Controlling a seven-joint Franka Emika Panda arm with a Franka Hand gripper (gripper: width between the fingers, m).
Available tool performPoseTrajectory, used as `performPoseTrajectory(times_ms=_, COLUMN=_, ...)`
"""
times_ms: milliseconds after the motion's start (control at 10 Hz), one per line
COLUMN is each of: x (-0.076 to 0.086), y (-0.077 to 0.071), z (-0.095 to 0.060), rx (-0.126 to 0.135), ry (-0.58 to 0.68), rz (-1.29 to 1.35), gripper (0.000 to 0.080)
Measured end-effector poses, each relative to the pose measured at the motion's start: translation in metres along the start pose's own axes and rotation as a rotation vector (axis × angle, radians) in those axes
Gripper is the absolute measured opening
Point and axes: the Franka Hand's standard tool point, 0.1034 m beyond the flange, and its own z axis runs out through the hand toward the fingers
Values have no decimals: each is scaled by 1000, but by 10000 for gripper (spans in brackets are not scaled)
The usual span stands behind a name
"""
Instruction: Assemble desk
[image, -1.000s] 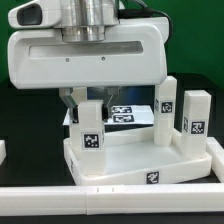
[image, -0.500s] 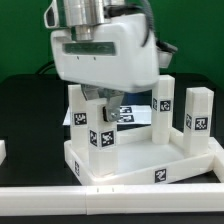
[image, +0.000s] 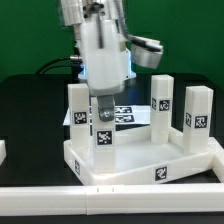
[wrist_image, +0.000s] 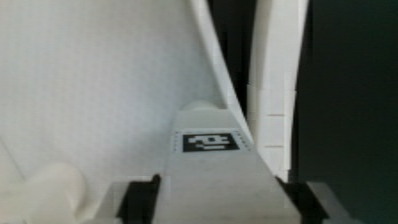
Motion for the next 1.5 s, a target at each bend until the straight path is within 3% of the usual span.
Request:
performPoseTrajectory(times_ms=200, x=-1, y=1, z=4, rx=9, ry=-33, rz=254, gripper=285)
performPoseTrajectory(times_ms=400, x=-1, y=2, z=5, rx=8, ry=-33, rz=229, gripper=285)
performPoseTrajectory(times_ms=500, x=-1, y=2, z=5, rx=8, ry=-30, rz=149, gripper=352)
performPoseTrajectory(times_ms=600, x=-2, y=2, z=5, rx=9, ry=-30, rz=20, gripper=560)
performPoseTrajectory(times_ms=700, x=-3, y=1, z=4, rx=10, ry=-31, rz=-101, gripper=560)
performPoseTrajectory(times_ms=800, x=-7, y=2, z=4, rx=-4, ry=-40, rz=-237, gripper=629)
performPoseTrajectory(times_ms=1200, x=-4, y=1, z=4, rx=5, ry=-36, rz=-533, gripper=648)
performPoseTrajectory(times_ms=1400, x=-1, y=-4, z=1, rx=-49, ry=1, rz=-969, gripper=648)
performPoseTrajectory(times_ms=1500, x=1, y=-5, z=3, rx=-54, ry=9, rz=-1076, gripper=648)
